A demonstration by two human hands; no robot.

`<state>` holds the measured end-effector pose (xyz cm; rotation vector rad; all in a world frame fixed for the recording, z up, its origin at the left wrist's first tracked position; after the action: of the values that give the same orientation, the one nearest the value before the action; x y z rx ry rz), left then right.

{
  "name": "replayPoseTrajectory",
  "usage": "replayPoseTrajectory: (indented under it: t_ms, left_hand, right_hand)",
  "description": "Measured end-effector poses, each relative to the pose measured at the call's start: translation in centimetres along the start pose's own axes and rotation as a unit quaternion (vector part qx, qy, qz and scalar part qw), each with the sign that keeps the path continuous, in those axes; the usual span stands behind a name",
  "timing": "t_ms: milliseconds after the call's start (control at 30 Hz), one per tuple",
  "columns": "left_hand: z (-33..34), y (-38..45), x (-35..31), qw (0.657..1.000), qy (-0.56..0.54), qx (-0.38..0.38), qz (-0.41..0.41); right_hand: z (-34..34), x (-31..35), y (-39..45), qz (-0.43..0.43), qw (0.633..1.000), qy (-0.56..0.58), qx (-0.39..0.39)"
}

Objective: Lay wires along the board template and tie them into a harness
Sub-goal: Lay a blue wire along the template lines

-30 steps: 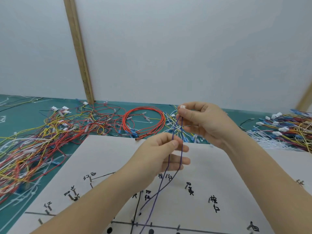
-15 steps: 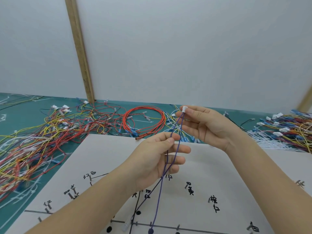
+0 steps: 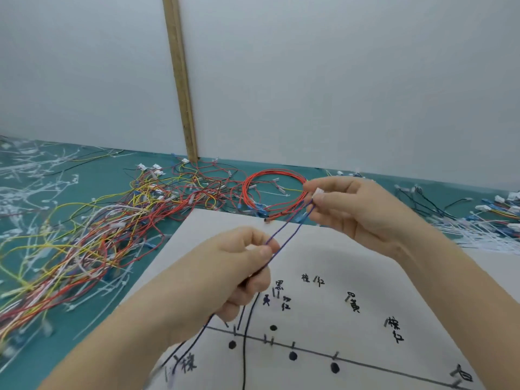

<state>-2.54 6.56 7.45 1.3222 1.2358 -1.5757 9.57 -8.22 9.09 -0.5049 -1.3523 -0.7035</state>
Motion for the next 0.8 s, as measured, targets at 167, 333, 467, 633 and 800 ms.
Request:
replayPoseTrajectory:
  t_ms: [167,333,467,633,800]
  left_hand:
    - [-1.2,-2.1,4.1,0.995,0.028,-0.076,-0.061]
    - [-1.1,-2.4,5.7,0.954,0.242,-0.165,-0.064]
    - [0.0,-1.9,5.6,0.854,0.460,-0.218,-0.108]
    - [0.6,-0.7,6.1,0.801,0.534,-0.237,-0.129]
    - [0.8,-1.4,5.5,0.832,0.473,-0.275,-0.088]
  right_hand:
    - [1.8,-3.3,1.6,0.083,0.993,-0.079,0.014]
    - [3.0,-5.0,2.7,0.134,0.977,-0.160,0.037]
    - [2.8,-5.0,2.3,0.146,0.971,-0.185,0.050]
    - [1.9,-5.0,1.5,0.116,0.980,-0.158,0.031]
    - [1.6,-4.6,1.1,0.072,0.990,-0.118,0.033]
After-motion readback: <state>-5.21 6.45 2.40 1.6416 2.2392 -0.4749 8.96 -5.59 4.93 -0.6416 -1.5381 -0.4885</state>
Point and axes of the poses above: each hand's wrist, its own y-axis towards the middle knuckle, its own z-axis out of the palm, x = y × z, the point moved 4 cm from there along y, towards the middle knuckle, and after that the axes turned 13 degrees about x, right-handed, at the moved point
